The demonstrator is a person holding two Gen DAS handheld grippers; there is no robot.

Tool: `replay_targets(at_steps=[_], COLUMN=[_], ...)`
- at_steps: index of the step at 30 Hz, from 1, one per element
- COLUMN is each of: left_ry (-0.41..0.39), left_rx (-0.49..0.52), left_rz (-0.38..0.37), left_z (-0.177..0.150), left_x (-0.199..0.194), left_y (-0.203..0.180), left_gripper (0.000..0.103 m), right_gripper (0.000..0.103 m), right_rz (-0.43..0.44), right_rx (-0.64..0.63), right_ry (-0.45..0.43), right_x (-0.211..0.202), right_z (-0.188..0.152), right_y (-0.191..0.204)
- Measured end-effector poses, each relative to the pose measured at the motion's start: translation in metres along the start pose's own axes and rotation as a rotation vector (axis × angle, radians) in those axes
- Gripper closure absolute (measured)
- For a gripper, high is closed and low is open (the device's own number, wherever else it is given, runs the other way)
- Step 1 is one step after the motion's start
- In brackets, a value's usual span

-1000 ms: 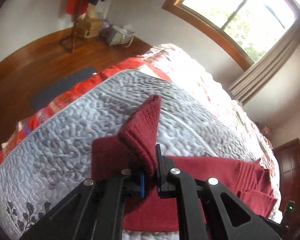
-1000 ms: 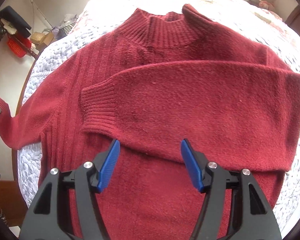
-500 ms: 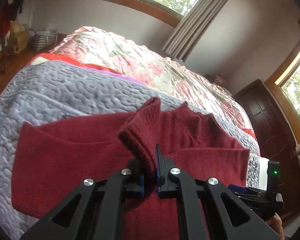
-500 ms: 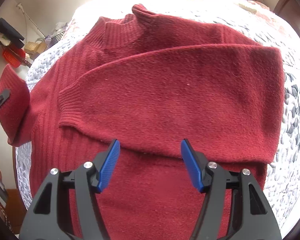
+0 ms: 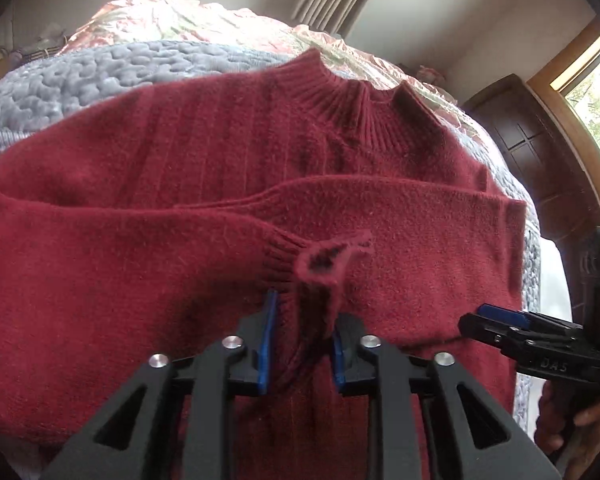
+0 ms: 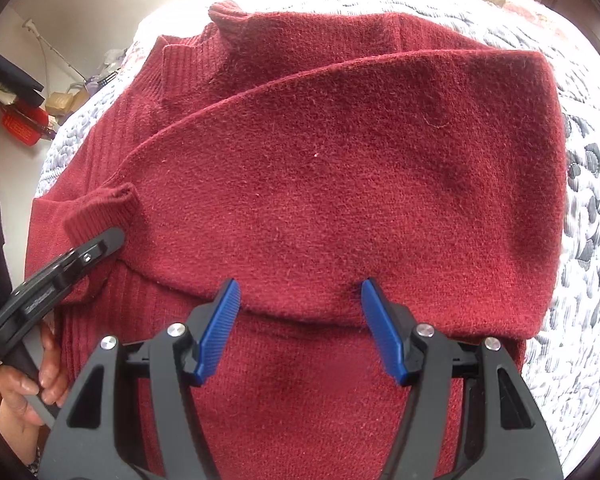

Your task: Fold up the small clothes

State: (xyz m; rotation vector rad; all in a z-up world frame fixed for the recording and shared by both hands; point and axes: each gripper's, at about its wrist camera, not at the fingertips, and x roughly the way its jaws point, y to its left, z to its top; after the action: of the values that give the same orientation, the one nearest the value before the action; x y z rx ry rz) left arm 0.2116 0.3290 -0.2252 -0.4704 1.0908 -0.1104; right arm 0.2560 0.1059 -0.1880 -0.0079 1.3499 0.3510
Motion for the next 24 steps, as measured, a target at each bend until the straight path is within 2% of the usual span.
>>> replay_targets(at_steps=[4,5,6,8,11,12,13,17,22,23,24], left_ry=[-0.011,-0.03,-0.058,-0.095,-0.124,-0.118,-0.115,-0.091,-0.03,-0.021,-0.015], left_rx=[-0.036,-0.037,-0.032,-0.022,-0.023,-0.039,-0.057,-0.13,-0.152,-0.147,-0.142], left_rz=[-0.118,-0.128,-0.11,-0.029,0.198,0.26,0.287,0.311,0.312,0.315,0.319], left_z=[-0.006,-0.008,-0.009,-0.008,-0.003,-0.001,0.0,-0.001,-0.005,-0.006,-0.007], left_x=[-0.047,-0.063,-0.076,-0.095,-0.109,-0.112,-0.114,-0.113,-0.09,-0.085,-0.082], left_y=[0.007,0.013,0.019,0.035,0.069,0.083,0.096,0.134,0.151,0.152,0.151], left_gripper=[0.041,0.033,0.031,0.031,0.031,0.031,0.031,0.032,0.032,0.032,0.032], right_gripper=[0.04,0.04,0.04,0.039,0.039,0.039,0.039,0.039,0.04,0.041,0.049], right_rz=[0.016,0.03,0.049,0.107,0.189,0.203,0.207,0.207,0.167,0.154,0.144], right_rx=[-0.002,-0.006,-0.011,-0.02,-0.029,-0.036,-0.047,-0.068,-0.099,-0.105,-0.111], right_ry=[-0.01,-0.016,-0.021,-0.019,0.005,0.017,0.026,0.057,0.085,0.087,0.086], right_x=[-0.005,-0.007,-0.01,-0.011,-0.005,-0.001,0.004,0.018,0.034,0.037,0.038], right_z=[0.006,0.009,0.012,0.016,0.022,0.023,0.024,0.033,0.037,0.037,0.037], right_y=[0.007,0.01,0.014,0.025,0.045,0.053,0.061,0.09,0.107,0.111,0.113])
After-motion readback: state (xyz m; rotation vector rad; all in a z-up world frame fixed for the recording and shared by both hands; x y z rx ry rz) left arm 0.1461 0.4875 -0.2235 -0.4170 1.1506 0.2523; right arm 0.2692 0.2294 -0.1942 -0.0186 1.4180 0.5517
